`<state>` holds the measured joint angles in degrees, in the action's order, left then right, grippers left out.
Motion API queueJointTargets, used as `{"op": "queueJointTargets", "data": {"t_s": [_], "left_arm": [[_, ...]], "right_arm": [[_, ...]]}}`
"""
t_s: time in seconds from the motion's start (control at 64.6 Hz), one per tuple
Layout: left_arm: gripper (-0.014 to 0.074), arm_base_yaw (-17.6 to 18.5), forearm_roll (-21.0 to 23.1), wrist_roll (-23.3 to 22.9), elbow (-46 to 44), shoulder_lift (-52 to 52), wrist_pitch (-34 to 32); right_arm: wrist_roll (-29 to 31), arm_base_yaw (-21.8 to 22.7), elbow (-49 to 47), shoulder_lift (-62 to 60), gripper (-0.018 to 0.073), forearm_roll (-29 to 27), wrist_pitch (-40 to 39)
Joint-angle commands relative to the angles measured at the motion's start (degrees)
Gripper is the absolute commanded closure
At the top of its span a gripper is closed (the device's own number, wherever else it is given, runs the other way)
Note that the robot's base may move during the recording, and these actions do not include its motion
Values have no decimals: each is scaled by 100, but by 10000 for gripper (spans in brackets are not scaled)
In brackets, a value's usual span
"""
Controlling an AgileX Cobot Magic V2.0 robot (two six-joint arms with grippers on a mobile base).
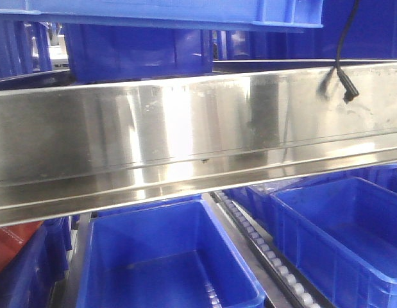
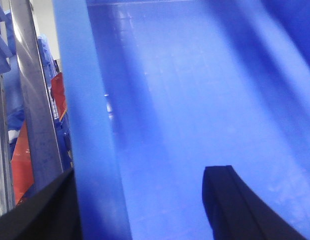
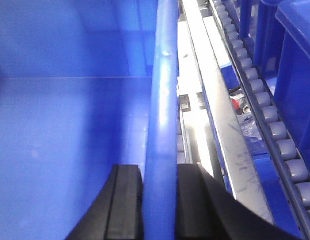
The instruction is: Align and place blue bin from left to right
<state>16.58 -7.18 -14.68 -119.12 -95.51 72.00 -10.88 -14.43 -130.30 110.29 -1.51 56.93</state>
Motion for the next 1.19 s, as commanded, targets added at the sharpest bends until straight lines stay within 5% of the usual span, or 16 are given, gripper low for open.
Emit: {"op": "queueJointTargets", "data": {"t_s": [0.0,0.279,0.434,0.914,0.991,1.177], "left_arm": [[707,76,255,366,-114,241,-300],[707,76,325,366,-114,241,-582],[707,76,833,366,-114,67,-376],[683,76,540,366,-114,-610,-204],[596,76,525,366,-114,-661,-204],[191,76,459,366,-114,-683,-204]], "right_arm": [[140,60,-97,-53,711,282,-1258],[140,60,-97,-53,711,282,-1190],[140,140,-97,-40,711,282,-988],[499,201,-97,407,690,282,-404],[499,201,-97,435,568,258,-382],[499,201,-97,435,33,259,-378]]}}
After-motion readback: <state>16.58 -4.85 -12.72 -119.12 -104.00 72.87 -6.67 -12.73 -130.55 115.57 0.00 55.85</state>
